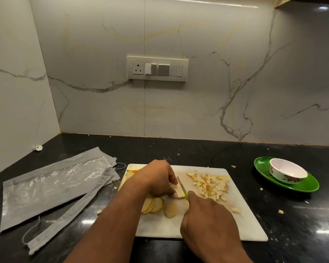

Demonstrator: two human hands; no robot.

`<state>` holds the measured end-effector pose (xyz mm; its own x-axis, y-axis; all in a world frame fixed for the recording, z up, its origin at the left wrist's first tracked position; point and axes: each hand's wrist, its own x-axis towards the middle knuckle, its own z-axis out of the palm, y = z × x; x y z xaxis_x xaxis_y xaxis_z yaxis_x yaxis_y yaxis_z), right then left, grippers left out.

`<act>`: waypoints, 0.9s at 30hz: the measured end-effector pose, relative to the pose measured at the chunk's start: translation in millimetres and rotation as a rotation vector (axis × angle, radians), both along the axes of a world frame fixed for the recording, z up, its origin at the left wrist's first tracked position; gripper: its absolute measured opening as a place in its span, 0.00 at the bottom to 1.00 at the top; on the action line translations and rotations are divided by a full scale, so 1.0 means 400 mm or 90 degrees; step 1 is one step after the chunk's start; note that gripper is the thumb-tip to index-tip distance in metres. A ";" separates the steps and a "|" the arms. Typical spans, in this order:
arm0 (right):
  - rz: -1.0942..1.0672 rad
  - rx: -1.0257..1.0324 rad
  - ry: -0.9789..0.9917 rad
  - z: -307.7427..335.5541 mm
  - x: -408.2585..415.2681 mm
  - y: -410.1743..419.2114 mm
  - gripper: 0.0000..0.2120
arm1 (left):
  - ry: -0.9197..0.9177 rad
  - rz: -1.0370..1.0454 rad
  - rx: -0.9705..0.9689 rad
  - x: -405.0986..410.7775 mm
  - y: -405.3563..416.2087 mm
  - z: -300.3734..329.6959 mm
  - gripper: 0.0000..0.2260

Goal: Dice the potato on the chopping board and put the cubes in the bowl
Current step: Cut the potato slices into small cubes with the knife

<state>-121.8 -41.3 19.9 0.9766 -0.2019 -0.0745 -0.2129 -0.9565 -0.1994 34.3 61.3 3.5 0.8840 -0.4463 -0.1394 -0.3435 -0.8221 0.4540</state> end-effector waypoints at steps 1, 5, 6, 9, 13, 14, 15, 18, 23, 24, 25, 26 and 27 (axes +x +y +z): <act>0.002 -0.002 -0.001 -0.009 0.010 0.003 0.25 | 0.004 0.003 -0.002 0.003 -0.001 -0.001 0.18; 0.008 0.000 0.040 -0.029 0.016 0.001 0.28 | 0.026 0.013 -0.008 0.014 -0.005 -0.004 0.18; 0.004 0.010 0.071 -0.030 0.010 -0.002 0.29 | 0.031 0.015 -0.008 0.017 -0.006 -0.005 0.18; -0.012 0.040 0.159 -0.034 -0.017 -0.010 0.33 | 0.039 0.016 -0.007 0.021 -0.009 -0.007 0.17; -0.040 0.031 0.221 -0.039 -0.059 -0.018 0.33 | 0.033 0.012 -0.008 0.020 -0.011 -0.006 0.18; -0.041 0.037 0.254 -0.037 -0.067 -0.018 0.33 | 0.031 0.011 -0.009 0.019 -0.011 -0.006 0.18; -0.038 0.046 0.281 -0.035 -0.074 -0.020 0.34 | 0.031 0.012 -0.011 0.019 -0.011 -0.007 0.18; -0.037 0.056 0.273 -0.021 -0.094 -0.022 0.32 | 0.028 0.015 -0.020 0.015 -0.008 -0.008 0.17; -0.036 0.033 0.156 0.019 -0.075 -0.009 0.32 | 0.028 0.027 -0.035 0.009 -0.004 -0.006 0.16; -0.032 0.031 0.131 0.019 -0.058 -0.005 0.31 | 0.031 0.032 -0.037 0.008 -0.004 -0.005 0.16; -0.028 0.024 0.109 0.017 -0.040 0.000 0.31 | 0.034 0.037 -0.039 0.008 -0.005 -0.005 0.16; -0.023 0.018 0.087 0.011 -0.025 0.007 0.31 | 0.037 0.043 -0.041 0.008 -0.005 -0.005 0.15; -0.019 0.013 0.070 0.001 -0.011 0.013 0.30 | 0.042 0.049 -0.044 0.008 -0.006 -0.005 0.14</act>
